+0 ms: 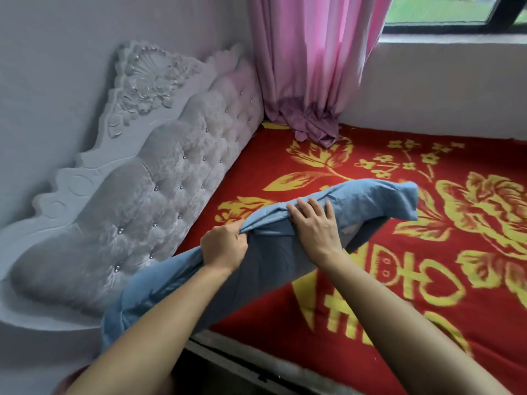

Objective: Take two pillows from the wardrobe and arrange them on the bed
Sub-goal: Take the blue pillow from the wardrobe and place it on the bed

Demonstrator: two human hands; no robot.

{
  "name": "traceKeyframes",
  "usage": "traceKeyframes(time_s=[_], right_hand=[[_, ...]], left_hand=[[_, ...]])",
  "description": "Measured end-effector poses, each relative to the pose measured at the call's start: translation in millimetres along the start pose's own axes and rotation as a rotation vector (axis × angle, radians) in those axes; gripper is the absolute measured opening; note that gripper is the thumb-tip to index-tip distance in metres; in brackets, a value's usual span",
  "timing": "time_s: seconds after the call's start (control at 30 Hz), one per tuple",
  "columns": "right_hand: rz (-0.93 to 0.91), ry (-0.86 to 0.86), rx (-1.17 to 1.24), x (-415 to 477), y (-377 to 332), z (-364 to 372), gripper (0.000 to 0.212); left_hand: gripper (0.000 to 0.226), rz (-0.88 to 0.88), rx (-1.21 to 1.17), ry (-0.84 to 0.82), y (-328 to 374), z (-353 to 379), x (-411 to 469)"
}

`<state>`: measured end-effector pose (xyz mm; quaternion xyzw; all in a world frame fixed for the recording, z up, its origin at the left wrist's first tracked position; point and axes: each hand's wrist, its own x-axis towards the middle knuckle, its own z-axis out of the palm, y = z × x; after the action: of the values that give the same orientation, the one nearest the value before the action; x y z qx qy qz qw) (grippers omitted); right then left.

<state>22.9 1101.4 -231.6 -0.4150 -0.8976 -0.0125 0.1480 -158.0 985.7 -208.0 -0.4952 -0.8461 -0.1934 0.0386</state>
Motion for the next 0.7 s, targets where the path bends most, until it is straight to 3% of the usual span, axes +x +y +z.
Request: traceKeyframes(time_s=[0.23,0.53,0.6,0.7], right_hand=[[0.071,-0.135,-0.027,75,9,39,0.045],[0.424,0.233,0.167,165,-19,115,0.044],[0.470,0.175,0.223,172,-36,155,0.051],[0.534,-0.091,0.298,159,-67,226,0.060]], left_hand=[[0.012,-0.096,-0.209,-0.088,-13,38,73],[0.025,-0.206,-0.617,-0.301,-66,119,175],[0.022,-0.206,-0.591,-0.377,-95,148,184],[0.027,-0.112,-0.455,-0.413,-128,187,201]])
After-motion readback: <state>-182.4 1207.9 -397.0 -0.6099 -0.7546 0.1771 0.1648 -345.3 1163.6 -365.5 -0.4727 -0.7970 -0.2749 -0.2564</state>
